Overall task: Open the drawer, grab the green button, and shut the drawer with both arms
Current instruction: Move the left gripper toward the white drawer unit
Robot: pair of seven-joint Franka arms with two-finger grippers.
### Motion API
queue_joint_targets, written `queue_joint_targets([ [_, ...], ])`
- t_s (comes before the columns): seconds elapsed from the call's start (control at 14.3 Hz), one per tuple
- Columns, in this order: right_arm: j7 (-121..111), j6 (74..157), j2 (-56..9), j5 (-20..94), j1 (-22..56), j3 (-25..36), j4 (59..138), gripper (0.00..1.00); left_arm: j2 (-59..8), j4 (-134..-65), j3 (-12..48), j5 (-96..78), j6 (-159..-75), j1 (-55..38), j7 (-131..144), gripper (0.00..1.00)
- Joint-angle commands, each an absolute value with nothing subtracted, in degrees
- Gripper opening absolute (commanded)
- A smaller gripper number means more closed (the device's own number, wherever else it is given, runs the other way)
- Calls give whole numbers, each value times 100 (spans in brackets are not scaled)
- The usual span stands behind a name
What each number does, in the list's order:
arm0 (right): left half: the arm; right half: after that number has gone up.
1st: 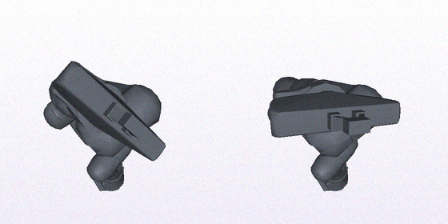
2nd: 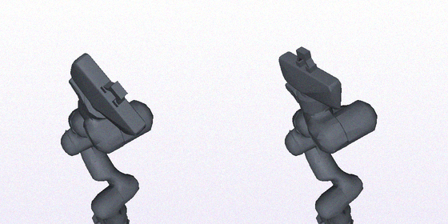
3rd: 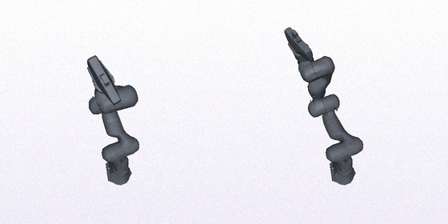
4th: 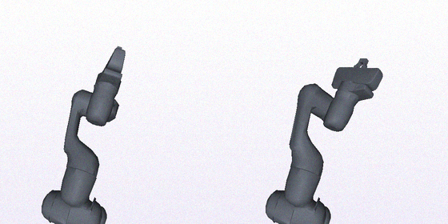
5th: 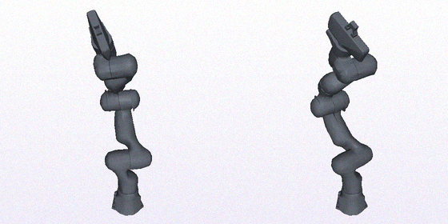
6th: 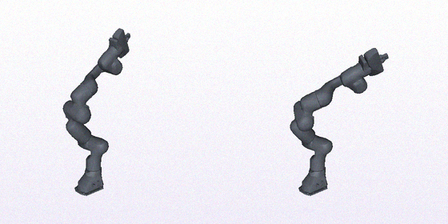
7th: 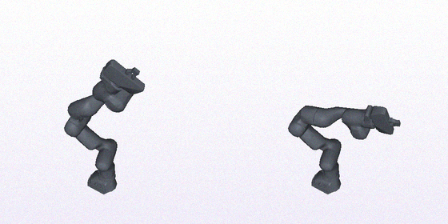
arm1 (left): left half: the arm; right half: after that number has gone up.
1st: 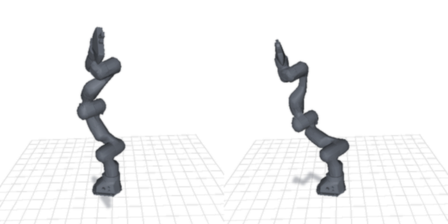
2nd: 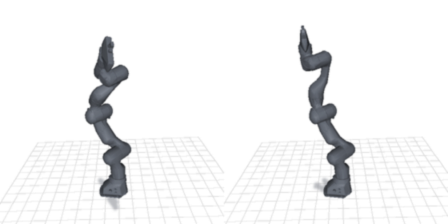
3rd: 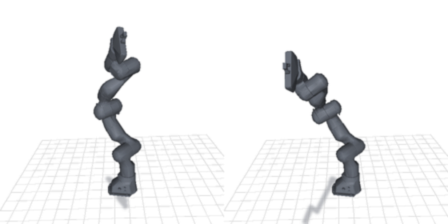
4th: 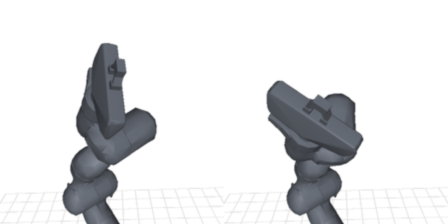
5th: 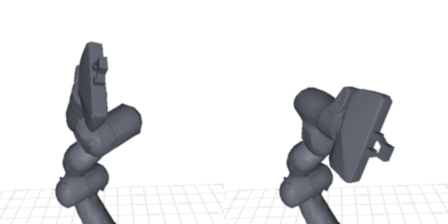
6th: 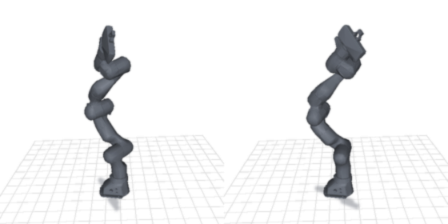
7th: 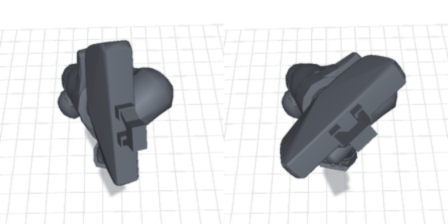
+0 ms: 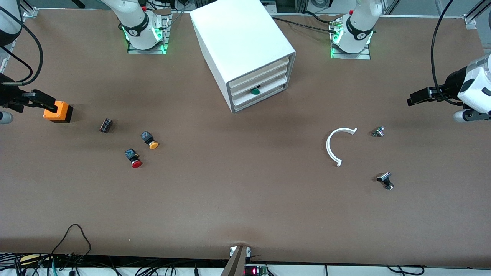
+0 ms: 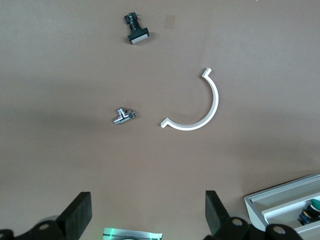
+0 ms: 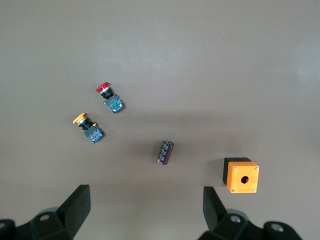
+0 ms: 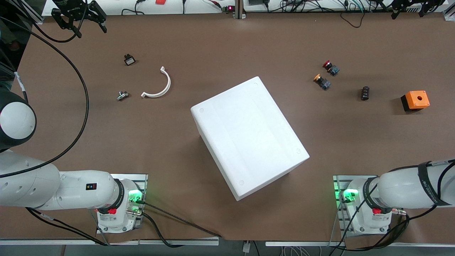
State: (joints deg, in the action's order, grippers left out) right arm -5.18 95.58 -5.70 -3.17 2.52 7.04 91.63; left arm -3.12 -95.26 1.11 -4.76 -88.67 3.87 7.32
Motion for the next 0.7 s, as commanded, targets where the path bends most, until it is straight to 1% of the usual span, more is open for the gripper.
queue_joint_targets([
  [0.0, -580, 9519, -606, -325, 237, 686, 9105, 100, -395, -9457, 123, -668, -8763, 396, 641, 100],
  [0.28, -580, 9501, -598, -334, 237, 677, 9097, 100, -641, -9483, 298, -764, -8710, 387, 668, 100],
  [0.49, -580, 9519, -606, -343, 237, 677, 9088, 100, -834, -9737, 535, -1422, -8789, 369, 686, 100],
  [0.63, -580, 9518, -606, -343, 237, 677, 9088, 100, -853, -9983, 737, -1651, -8982, 378, 668, 100],
])
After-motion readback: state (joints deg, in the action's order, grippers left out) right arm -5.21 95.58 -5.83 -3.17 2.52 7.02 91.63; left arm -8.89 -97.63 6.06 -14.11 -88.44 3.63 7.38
